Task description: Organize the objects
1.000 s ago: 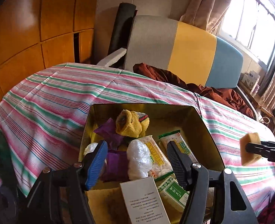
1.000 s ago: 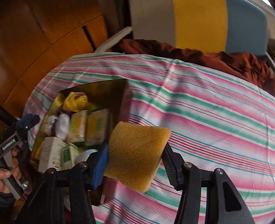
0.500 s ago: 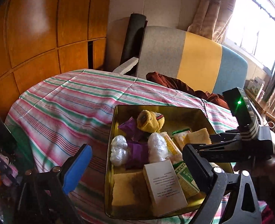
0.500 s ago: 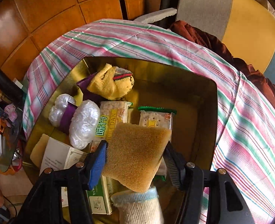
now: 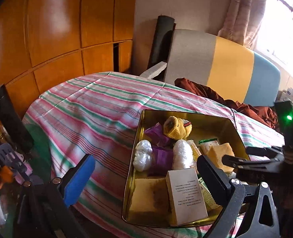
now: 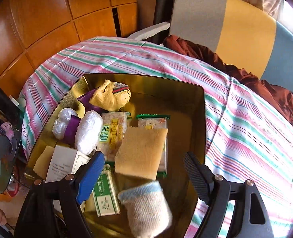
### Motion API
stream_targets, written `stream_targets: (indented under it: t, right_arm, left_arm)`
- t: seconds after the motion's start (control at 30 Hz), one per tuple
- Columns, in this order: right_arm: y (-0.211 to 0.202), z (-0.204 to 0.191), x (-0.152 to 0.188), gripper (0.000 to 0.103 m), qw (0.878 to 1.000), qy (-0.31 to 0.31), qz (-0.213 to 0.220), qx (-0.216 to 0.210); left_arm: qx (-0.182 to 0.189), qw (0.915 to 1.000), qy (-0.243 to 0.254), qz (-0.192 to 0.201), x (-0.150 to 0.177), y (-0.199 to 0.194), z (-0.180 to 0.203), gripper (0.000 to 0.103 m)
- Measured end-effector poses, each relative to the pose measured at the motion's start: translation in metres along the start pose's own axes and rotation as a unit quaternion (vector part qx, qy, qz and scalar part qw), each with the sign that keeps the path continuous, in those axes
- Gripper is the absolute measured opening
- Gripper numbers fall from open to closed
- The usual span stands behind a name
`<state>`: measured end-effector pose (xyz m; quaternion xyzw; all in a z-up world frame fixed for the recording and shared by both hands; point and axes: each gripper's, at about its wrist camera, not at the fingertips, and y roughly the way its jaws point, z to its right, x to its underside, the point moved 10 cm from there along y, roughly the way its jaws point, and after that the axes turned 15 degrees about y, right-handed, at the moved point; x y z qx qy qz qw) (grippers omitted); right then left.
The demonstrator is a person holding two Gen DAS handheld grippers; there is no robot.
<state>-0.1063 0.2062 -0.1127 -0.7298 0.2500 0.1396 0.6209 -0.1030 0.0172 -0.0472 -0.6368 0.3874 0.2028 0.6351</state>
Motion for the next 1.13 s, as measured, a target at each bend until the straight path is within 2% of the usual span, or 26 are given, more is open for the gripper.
stream_targets:
  t: [0.13, 0.23, 0.33, 0.57, 0.77, 0.97, 1.13]
  right_arm:
    - [-0.021, 0.014, 0.012, 0.084, 0.998, 0.034, 0.038, 0.033]
    - [-0.037, 0.025, 0.025, 0.084, 0.994, 0.059, 0.067, 0.057]
    - [-0.046, 0.033, 0.034, 0.084, 0.991, 0.071, 0.087, 0.074]
    - [-0.065, 0.04, 0.035, 0.084, 0.984, 0.068, 0.132, 0.095]
    - [-0.071, 0.035, 0.031, 0.084, 0.983, 0.063, 0.145, 0.097]
    - [-0.068, 0.029, 0.031, 0.084, 0.983, 0.057, 0.144, 0.098]
    - [-0.066, 0.025, 0.031, 0.084, 0.984, 0.054, 0.142, 0.095]
  left_arm:
    - [-0.009, 0.9998, -0.017, -0.007, 0.006, -0.004, -0.005, 0.103]
    - [-0.031, 0.9994, -0.016, 0.005, 0.007, -0.011, -0.008, 0.103]
    - [-0.036, 0.9991, -0.019, 0.01, 0.011, -0.017, -0.008, 0.103]
    - [-0.017, 0.9998, -0.008, 0.009, 0.018, -0.021, 0.008, 0.102]
    - [0.0, 1.0, -0.004, 0.008, 0.024, -0.022, 0.02, 0.103]
    - [-0.01, 0.9998, -0.005, 0.017, 0.026, -0.022, 0.021, 0.102]
    - [-0.005, 0.9999, -0.013, 0.009, 0.028, -0.019, 0.02, 0.102]
